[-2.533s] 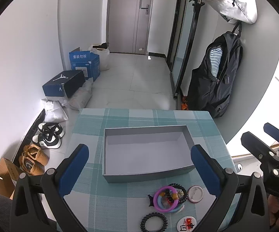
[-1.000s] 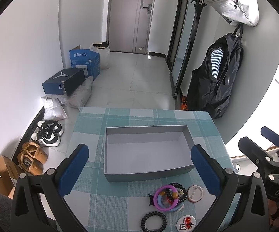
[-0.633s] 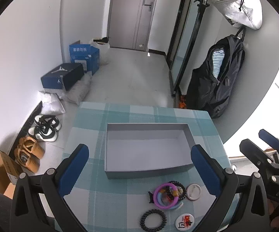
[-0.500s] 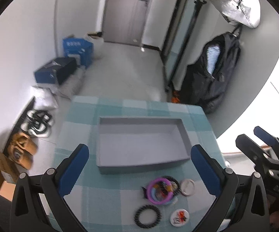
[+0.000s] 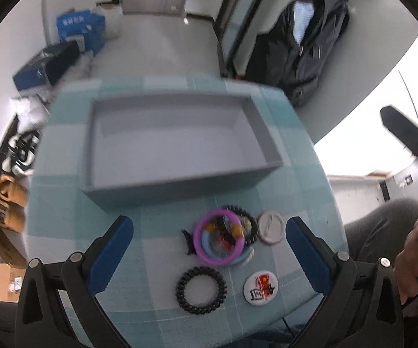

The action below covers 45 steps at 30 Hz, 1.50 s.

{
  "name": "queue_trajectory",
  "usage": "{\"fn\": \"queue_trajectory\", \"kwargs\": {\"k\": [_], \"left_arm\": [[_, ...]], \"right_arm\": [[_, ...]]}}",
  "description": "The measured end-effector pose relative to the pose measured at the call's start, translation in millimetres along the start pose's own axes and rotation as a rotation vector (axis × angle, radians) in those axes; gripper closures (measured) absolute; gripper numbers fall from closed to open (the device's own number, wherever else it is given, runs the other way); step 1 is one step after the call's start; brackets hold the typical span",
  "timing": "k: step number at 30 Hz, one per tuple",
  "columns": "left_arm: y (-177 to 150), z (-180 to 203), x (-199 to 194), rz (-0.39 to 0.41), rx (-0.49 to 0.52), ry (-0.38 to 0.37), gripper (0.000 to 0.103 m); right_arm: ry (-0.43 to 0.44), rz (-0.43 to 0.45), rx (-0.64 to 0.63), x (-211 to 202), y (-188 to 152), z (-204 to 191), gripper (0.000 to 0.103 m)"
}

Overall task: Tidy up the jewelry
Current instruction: 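Lower the left gripper onto the purple ring and close it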

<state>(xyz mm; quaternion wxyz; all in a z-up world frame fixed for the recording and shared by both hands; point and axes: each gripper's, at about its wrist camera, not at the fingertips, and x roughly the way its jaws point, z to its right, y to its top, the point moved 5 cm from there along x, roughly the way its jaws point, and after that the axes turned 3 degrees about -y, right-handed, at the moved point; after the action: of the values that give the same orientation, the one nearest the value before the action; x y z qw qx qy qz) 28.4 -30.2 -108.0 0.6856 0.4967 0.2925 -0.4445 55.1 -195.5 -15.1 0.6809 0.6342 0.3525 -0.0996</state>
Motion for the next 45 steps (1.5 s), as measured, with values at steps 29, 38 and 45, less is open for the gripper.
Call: {"fn": "queue_trajectory", "kwargs": {"k": [29,38,45], "left_arm": [[-12.0,0.8,38.1,-0.157,0.182,-0.093,0.048],[-18.1,-2.7,28.3,-0.145,0.168,-0.116,0.052],[-16.7,-11.2,20.6,-0.11,0.13,-0.107,0.052]], "right_arm": [[0.033,-0.035,0.083,9.4,3.2,16.6,0.004],[0.076,-0.135,0.081,26.0,-13.2,13.1,0.004],[0.165,-0.348,0.077,54.4,-58.0,6.8,0.004]]}}
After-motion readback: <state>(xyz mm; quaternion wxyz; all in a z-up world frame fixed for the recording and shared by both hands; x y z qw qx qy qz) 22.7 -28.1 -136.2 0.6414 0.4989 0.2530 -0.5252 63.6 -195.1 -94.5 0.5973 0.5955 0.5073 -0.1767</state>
